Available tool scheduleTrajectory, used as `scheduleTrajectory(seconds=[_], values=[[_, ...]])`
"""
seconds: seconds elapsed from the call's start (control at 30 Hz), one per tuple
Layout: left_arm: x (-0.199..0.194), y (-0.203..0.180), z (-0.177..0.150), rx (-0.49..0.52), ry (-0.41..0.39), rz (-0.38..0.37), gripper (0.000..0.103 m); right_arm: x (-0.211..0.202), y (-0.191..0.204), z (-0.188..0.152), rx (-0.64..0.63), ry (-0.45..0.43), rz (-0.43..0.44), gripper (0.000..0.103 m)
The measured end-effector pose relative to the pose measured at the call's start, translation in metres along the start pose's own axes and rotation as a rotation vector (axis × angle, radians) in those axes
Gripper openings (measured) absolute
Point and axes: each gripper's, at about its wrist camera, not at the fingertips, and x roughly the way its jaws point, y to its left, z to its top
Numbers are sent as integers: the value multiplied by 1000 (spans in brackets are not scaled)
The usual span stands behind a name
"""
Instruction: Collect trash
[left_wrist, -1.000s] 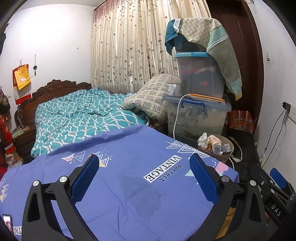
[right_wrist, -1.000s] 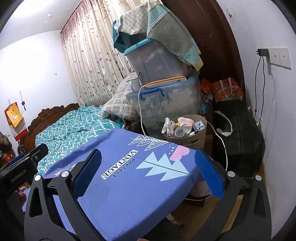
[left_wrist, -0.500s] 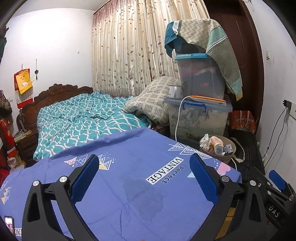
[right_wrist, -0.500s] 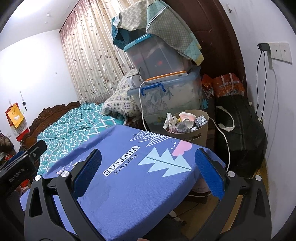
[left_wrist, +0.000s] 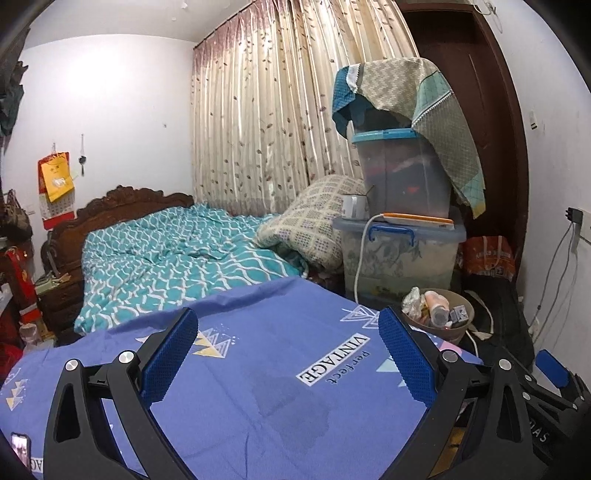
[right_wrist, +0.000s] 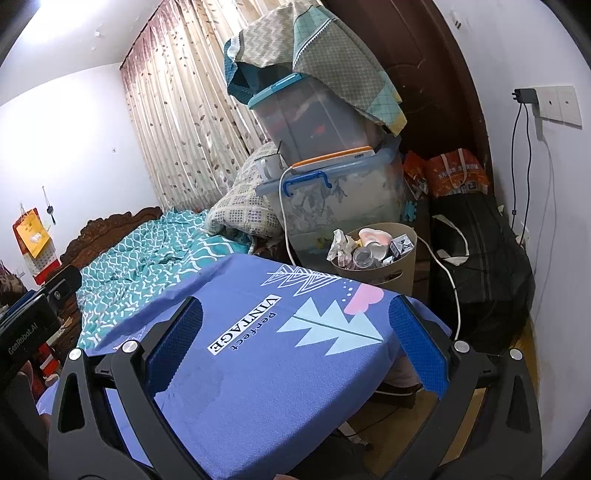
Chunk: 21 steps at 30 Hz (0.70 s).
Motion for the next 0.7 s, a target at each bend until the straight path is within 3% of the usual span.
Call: scheduleTrajectory(seconds=[0.43, 0.7], values=[[3, -2, -4, 10, 45, 17, 94, -5, -2, 4, 5, -24, 3, 100], [-1, -4, -4, 24, 29, 10, 94, -2, -2, 2, 6, -17, 6, 100]])
